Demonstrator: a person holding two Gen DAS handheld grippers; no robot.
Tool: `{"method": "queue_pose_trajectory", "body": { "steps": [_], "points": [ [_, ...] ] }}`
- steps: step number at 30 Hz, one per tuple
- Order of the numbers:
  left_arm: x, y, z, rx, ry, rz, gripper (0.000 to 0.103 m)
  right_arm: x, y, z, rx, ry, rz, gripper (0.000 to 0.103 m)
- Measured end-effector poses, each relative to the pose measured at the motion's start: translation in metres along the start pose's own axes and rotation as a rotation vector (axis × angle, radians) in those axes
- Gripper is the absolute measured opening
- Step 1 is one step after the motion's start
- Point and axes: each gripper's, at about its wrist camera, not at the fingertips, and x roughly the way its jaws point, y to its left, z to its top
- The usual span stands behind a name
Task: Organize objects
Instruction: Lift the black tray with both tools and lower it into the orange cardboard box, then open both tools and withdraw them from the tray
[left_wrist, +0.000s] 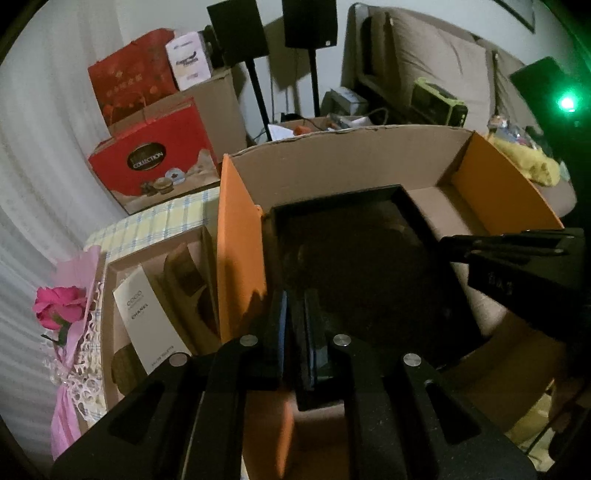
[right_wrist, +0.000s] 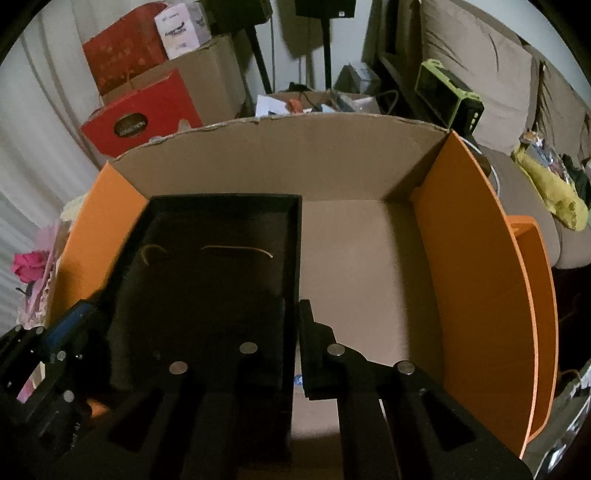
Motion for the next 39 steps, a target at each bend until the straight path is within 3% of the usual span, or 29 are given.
{"method": "queue_pose_trajectory", "body": {
  "steps": [2,6,9,11,14,18,23,30,39],
  "points": [
    [-0.008,0.004,0.000,-0.014,-0.008,-0.014,0.021,0.001,0.003,0.000,-0.012,0.011,-0.014,0.005],
    [-0.028,0.020,0.004,-0.052,-0.050,-0.050,0.030,-0.002,0.004,-0.001,-0.009,0.003,-0.007,0.005],
    [-0.045,0.039,0.008,-0.082,-0.082,-0.061,0.048,-0.011,0.006,-0.002,-0.007,-0.020,0.005,0.009],
    [-0.055,0.053,0.009,-0.113,-0.105,-0.066,0.066,-0.021,0.009,-0.002,-0.011,-0.042,0.015,0.011],
    [-0.066,0.077,0.008,-0.151,-0.132,-0.051,0.076,-0.037,0.020,-0.001,-0.034,-0.080,0.022,0.014],
    [-0.069,0.104,0.003,-0.178,-0.127,-0.022,0.079,-0.059,0.045,0.000,-0.087,-0.125,0.037,0.041],
    [-0.070,0.135,-0.009,-0.223,-0.113,0.008,0.082,-0.075,0.077,-0.002,-0.154,-0.153,0.070,0.051],
    [-0.063,0.169,-0.031,-0.264,-0.073,0.042,0.082,-0.078,0.110,-0.004,-0.214,-0.152,0.114,0.061],
    [-0.051,0.202,-0.056,-0.307,-0.027,0.057,0.082,-0.073,0.149,-0.010,-0.274,-0.134,0.147,0.062]
  ]
}}
